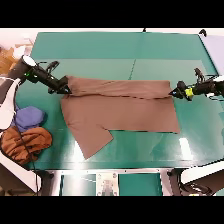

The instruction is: Fold the shirts.

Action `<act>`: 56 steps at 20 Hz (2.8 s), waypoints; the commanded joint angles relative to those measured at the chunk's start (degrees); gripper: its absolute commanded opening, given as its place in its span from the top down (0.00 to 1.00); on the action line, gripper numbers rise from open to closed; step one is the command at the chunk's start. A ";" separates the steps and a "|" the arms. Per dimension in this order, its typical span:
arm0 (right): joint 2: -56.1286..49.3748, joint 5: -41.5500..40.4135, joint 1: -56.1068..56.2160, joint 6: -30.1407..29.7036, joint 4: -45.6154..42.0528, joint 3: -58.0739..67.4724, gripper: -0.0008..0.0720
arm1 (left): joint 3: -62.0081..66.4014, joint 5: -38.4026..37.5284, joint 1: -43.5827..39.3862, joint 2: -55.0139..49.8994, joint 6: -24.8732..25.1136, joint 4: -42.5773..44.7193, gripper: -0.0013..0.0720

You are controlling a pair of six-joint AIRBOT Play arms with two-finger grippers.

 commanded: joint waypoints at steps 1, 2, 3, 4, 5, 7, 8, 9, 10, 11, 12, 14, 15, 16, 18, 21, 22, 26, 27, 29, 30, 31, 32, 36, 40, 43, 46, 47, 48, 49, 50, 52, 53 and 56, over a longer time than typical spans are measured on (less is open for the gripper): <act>0.13 -3.10 0.02 0.13 -0.85 -2.10 0.95 | -1.38 1.09 0.04 -0.04 -0.57 -0.59 0.95; 0.13 -3.28 0.02 0.13 -0.81 -2.03 0.82 | -1.38 1.18 0.04 -0.04 -0.59 -1.51 0.95; 0.15 -2.93 0.00 0.13 -0.90 -1.70 0.64 | -1.27 0.72 0.07 -0.04 -0.57 -2.38 0.83; 0.22 -1.66 -0.26 0.13 -1.14 -0.94 0.61 | -0.94 -1.05 0.17 -0.02 -1.20 -3.45 0.30; 0.66 0.33 -0.81 0.15 -1.57 -0.07 0.61 | -0.42 -3.63 0.24 0.02 -2.10 -3.78 0.21; 3.23 4.07 -2.95 0.35 -2.05 -0.20 0.61 | -0.59 -9.90 0.22 0.92 -2.21 -3.63 0.21; 5.20 5.70 -4.37 0.55 -2.25 -1.40 0.61 | -2.01 -11.85 0.22 2.36 -2.29 -3.61 0.21; 7.76 6.43 -5.92 0.52 -2.89 -3.78 0.61 | -4.37 -12.11 0.22 4.57 -2.25 -3.56 0.21; 11.10 6.58 -7.67 0.48 -3.72 -7.50 0.61 | -8.22 -10.93 0.22 7.89 -2.03 -3.19 0.21; 14.53 6.54 -9.42 -0.13 -4.13 -11.47 0.61 | -12.39 -9.33 0.22 11.56 -1.77 -1.86 0.21; 18.23 4.76 -11.26 0.35 -4.15 -15.67 0.61 | -17.40 -7.52 0.24 15.87 -1.60 -0.33 0.21; 26.80 2.21 -15.13 2.80 -4.04 -25.55 0.53 | -28.17 -3.37 0.24 24.94 -1.60 0.70 0.21; 30.47 1.33 -16.20 4.28 -4.11 -29.94 0.47 | -33.83 -0.63 0.22 29.77 -1.62 1.33 0.21; 34.12 0.57 -16.94 5.11 -4.11 -34.45 0.47 | -38.64 2.23 0.22 33.88 -1.66 2.10 0.21; 40.65 -0.76 -17.57 7.26 -4.15 -42.45 0.47 | -47.91 7.96 0.22 41.31 -2.36 2.58 0.21; 46.71 -1.29 -17.59 8.92 -4.13 -50.90 0.39 | -60.24 12.55 0.22 49.00 -4.92 2.38 0.21; 47.45 -2.12 -17.59 8.92 -4.09 -52.78 0.39 | -63.25 14.05 0.22 49.96 -5.11 1.99 0.21; 47.45 -6.10 -17.49 8.90 -2.95 -56.28 0.39 | -72.08 25.97 -2.89 49.86 -2.34 -9.35 0.21; 47.45 -6.99 -17.49 8.90 -1.84 -56.59 0.39 | -73.07 29.75 -5.07 49.81 -1.07 -12.70 0.21; 47.39 -8.90 -17.49 8.90 0.50 -57.20 0.39 | -73.59 36.15 -10.38 48.74 -0.28 -17.00 0.24; 47.15 -9.46 -17.29 8.90 1.16 -57.42 0.39 | -73.57 37.11 -12.11 47.54 -0.24 -18.12 0.27; 46.73 -10.08 -16.83 8.92 1.40 -57.61 0.39 | -73.57 36.63 -12.94 45.99 0.24 -19.37 0.36; 46.07 -10.95 -16.17 8.92 1.55 -57.72 0.39 | -73.57 35.19 -12.90 44.50 2.62 -21.16 0.59; 42.80 -16.35 -13.68 8.87 5.53 -57.72 0.39 | -71.45 32.39 -12.74 43.82 5.97 -20.79 0.95; 41.42 -18.40 -10.19 8.39 8.22 -57.68 0.83 | -67.08 29.55 -12.74 43.82 5.29 -17.29 0.95; 41.75 -15.82 -10.75 6.99 5.03 -56.22 0.97 | -63.63 25.66 -12.74 44.35 2.60 -12.09 0.96; 44.26 -11.13 -13.68 9.88 -3.21 -52.87 0.97 | -61.61 20.46 -12.74 49.86 -3.37 -3.32 0.96; 45.48 -9.29 -14.84 11.17 -5.90 -51.87 0.97 | -61.55 18.86 -12.74 53.05 -5.33 -1.51 0.96; 46.71 -8.02 -15.52 12.37 -7.78 -51.32 0.97 | -61.55 16.94 -12.74 55.98 -7.08 -0.02 0.96; 48.04 -7.37 -15.78 13.00 -8.41 -51.12 0.97 | -61.51 14.69 -12.74 58.69 -9.14 1.88 0.96; 48.98 -6.86 -15.76 13.00 -8.33 -50.99 0.97 | -61.16 12.46 -12.74 60.33 -10.45 3.34 0.96; 49.90 -5.16 -15.56 12.96 -6.95 -49.70 0.97 | -59.01 11.58 -12.74 60.65 -11.06 4.04 0.96; 49.92 -4.55 -15.56 12.94 -6.19 -48.39 0.97 | -57.13 12.83 -12.74 60.65 -11.06 3.87 0.96; 49.42 -5.29 -12.90 12.98 -4.22 -42.91 0.97 | -48.70 15.56 -12.74 58.42 -9.84 5.44 0.96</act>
